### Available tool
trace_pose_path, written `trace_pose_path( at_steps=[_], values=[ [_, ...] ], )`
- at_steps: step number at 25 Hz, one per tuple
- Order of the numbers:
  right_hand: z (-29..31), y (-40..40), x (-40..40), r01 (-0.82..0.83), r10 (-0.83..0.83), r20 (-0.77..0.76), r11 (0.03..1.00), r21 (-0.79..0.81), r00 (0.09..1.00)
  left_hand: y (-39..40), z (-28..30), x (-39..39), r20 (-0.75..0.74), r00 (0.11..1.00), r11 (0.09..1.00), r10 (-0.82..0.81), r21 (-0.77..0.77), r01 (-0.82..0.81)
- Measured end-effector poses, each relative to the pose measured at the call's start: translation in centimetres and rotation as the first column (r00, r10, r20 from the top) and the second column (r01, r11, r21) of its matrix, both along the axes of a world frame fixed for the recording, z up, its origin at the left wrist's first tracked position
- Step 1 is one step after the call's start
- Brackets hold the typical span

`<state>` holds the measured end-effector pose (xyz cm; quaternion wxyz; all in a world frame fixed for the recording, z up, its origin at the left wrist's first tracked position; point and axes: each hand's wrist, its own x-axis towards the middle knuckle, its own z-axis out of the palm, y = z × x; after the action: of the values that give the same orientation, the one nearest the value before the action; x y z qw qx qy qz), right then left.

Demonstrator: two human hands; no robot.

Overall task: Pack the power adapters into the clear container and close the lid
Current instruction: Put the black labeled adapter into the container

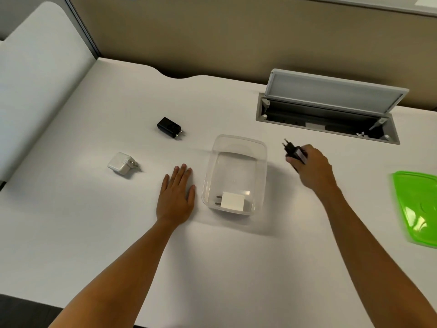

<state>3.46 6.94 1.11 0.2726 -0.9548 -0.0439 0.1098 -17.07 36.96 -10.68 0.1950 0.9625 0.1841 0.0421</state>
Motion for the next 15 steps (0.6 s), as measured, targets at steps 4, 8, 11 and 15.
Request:
trace_pose_path(
  at_steps=[4,8,11,15],
  values=[
    [2.4,5.5,-5.4,-0.220,0.215,0.058,0.971,0.097,0.975,0.1,-0.2,0.0,0.005,1.000,1.000,-0.001,0.016,0.001],
    [0.9,9.6,-7.3,-0.347,0.371,0.083,0.913,-0.213,0.925,0.1,-0.2,-0.1,0.013,1.000,1.000,-0.001,0.003,0.001],
    [-0.8,10.7,-7.4,-0.348,0.439,0.176,0.854,-0.386,0.881,0.1,-0.3,-0.1,0.016,1.000,1.000,0.004,0.007,-0.004],
    [-2.8,11.4,-7.8,-0.485,0.529,0.028,0.796,-0.363,0.848,0.1,-0.4,0.0,0.018,1.000,1.000,0.006,-0.004,-0.006]
  ],
)
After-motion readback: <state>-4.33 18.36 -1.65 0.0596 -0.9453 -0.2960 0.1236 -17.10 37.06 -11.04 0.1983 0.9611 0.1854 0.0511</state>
